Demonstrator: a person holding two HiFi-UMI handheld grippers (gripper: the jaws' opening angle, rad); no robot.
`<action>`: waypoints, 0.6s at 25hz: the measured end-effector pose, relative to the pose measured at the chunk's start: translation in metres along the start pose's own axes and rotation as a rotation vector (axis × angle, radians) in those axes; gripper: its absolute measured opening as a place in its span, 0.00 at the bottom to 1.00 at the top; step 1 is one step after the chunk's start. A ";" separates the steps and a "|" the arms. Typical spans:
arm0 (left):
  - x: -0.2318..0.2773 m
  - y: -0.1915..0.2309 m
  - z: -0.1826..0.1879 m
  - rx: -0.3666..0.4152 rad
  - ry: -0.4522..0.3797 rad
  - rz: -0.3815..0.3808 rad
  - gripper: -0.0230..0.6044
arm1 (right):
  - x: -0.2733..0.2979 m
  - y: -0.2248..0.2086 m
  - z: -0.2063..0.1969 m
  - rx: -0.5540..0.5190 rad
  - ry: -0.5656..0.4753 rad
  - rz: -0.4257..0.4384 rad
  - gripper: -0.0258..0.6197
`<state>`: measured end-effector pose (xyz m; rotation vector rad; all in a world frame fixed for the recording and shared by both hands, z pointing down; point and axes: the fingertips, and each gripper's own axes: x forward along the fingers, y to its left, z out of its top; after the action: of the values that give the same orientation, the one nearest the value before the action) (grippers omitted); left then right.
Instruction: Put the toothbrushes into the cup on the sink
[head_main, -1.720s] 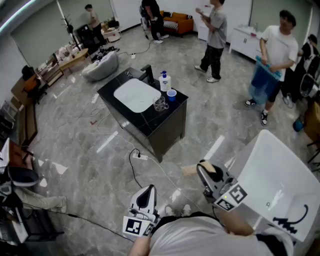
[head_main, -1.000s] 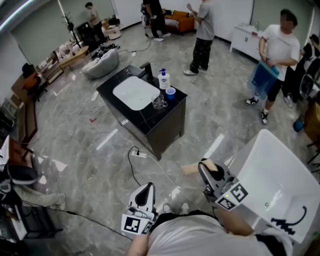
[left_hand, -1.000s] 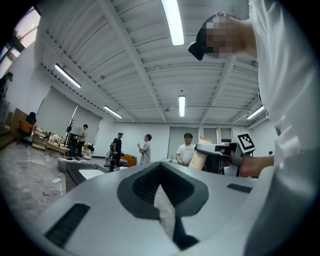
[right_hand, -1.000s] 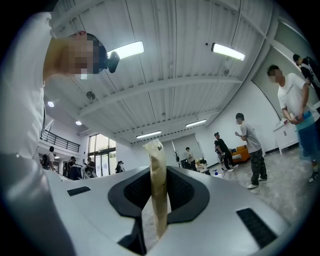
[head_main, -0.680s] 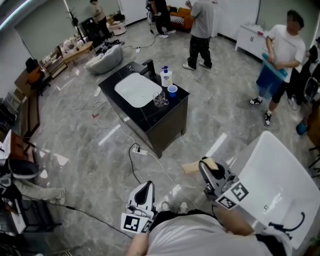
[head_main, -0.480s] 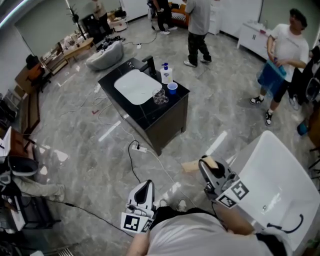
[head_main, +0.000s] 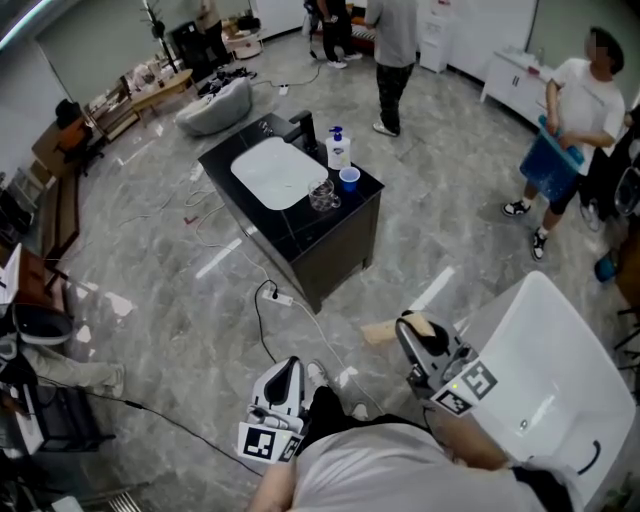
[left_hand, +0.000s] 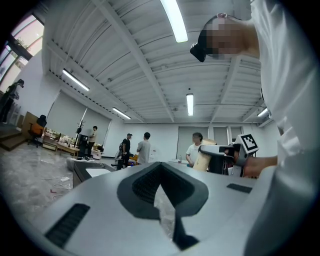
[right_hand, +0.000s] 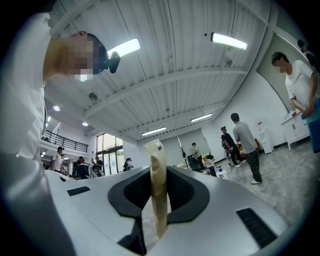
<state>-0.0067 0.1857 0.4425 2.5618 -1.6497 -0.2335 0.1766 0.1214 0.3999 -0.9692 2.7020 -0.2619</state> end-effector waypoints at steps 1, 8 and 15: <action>0.002 0.003 -0.001 -0.002 0.001 -0.001 0.03 | 0.003 -0.001 -0.001 -0.001 0.001 0.001 0.16; 0.028 0.030 -0.006 -0.019 0.005 -0.030 0.03 | 0.030 -0.013 -0.006 -0.009 0.013 -0.022 0.16; 0.062 0.079 -0.013 -0.033 0.028 -0.070 0.03 | 0.082 -0.029 -0.027 -0.001 0.055 -0.053 0.16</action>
<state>-0.0497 0.0962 0.4623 2.5888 -1.5351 -0.2265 0.1244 0.0487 0.4184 -1.0496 2.7284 -0.3015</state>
